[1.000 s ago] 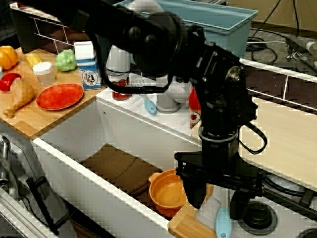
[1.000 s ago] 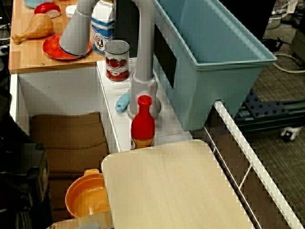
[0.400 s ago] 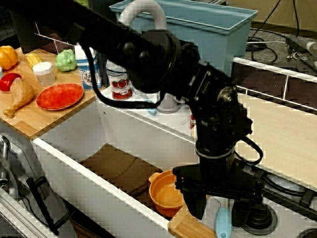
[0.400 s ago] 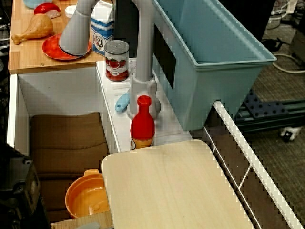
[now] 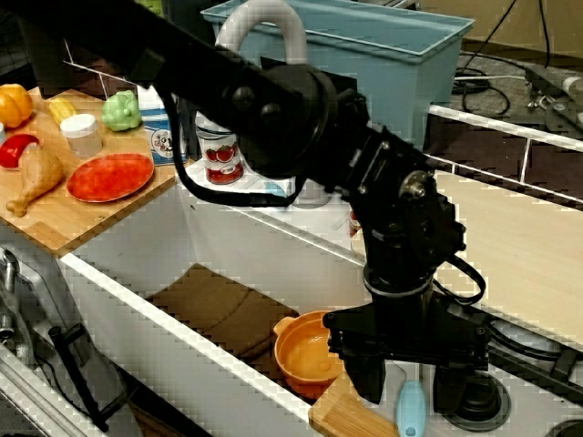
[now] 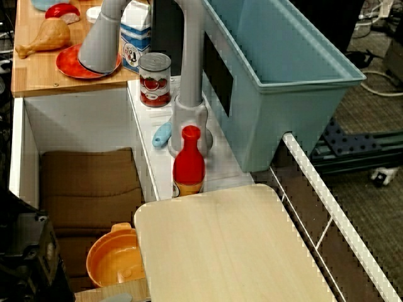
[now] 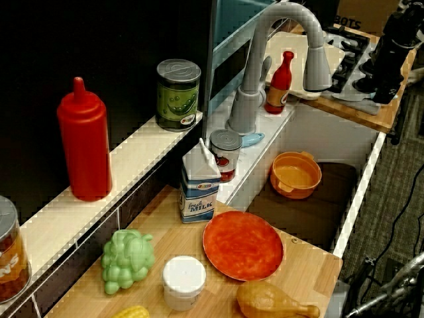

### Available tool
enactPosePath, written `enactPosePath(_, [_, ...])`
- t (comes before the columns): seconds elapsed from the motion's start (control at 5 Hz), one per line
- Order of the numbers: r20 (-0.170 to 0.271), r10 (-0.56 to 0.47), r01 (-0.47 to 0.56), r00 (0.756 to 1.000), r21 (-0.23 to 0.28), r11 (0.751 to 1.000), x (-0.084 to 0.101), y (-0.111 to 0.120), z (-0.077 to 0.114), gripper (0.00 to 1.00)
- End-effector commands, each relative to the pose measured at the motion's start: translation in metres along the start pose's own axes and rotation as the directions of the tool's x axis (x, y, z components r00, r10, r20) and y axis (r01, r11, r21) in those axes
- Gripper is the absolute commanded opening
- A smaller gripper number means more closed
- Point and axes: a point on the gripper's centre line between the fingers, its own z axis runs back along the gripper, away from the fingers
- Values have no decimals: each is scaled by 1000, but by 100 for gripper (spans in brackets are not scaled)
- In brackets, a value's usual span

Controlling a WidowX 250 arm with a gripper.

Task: Put knife on cutting board

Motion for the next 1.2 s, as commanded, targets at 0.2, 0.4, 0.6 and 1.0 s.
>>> enactPosePath(0.2, [59, -5, 3, 998, 34, 999, -1, -3, -10, 100])
enactPosePath(0.4, [53, -31, 28, 998, 55, 998, -6, -2, -13, 100])
enactPosePath(0.6, [50, -55, 53, 997, 38, 998, -9, -2, -12, 0])
enactPosePath(1.0, [-5, -162, 162, 987, 38, 986, -17, -1, -8, 0])
